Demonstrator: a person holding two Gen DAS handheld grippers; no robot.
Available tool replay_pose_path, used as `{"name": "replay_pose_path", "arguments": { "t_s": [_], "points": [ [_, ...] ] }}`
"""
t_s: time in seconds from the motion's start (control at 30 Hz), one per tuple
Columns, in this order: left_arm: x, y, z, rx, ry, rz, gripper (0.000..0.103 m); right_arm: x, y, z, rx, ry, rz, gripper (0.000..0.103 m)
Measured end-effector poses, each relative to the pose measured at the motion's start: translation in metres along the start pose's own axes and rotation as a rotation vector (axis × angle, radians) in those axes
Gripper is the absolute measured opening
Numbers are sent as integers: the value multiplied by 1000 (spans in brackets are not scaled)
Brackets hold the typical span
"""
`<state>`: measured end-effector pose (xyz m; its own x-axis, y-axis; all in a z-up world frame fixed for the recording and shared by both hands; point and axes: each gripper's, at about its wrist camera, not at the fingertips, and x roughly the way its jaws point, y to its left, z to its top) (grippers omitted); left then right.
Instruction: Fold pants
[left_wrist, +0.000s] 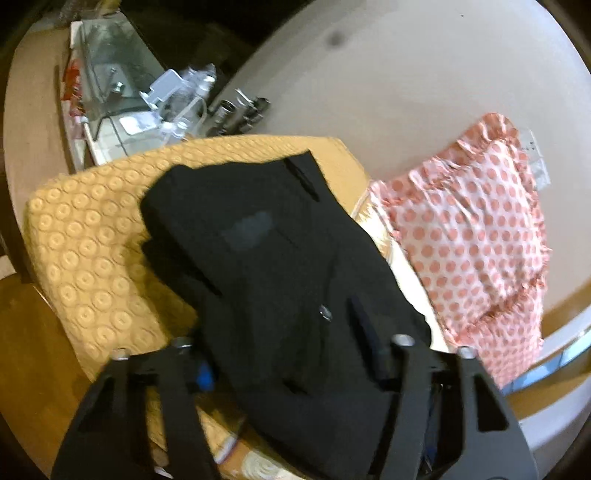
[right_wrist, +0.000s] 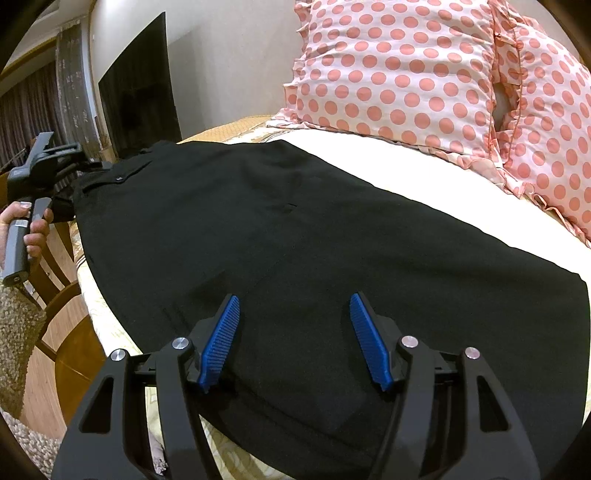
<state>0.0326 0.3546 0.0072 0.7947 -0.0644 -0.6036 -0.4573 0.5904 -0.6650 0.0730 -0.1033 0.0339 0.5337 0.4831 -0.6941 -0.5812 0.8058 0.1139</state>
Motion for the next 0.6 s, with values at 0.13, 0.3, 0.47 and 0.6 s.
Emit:
{"name": "replay_pose_path", "arguments": {
  "t_s": [0.13, 0.3, 0.47, 0.6],
  "points": [
    [3, 2, -1, 21, -11, 19, 23, -5, -1, -2, 17, -18, 15, 68],
    [-8, -33, -3, 168, -70, 84, 16, -25, -5, -8, 30, -89, 35, 68],
    [-25, -92, -13, 335, -129, 76, 15, -51, -22, -15, 74, -168, 40, 73],
    [-33, -154, -37, 478, -134, 13, 15, -71, -44, -27, 135, -207, 0, 82]
  ]
}}
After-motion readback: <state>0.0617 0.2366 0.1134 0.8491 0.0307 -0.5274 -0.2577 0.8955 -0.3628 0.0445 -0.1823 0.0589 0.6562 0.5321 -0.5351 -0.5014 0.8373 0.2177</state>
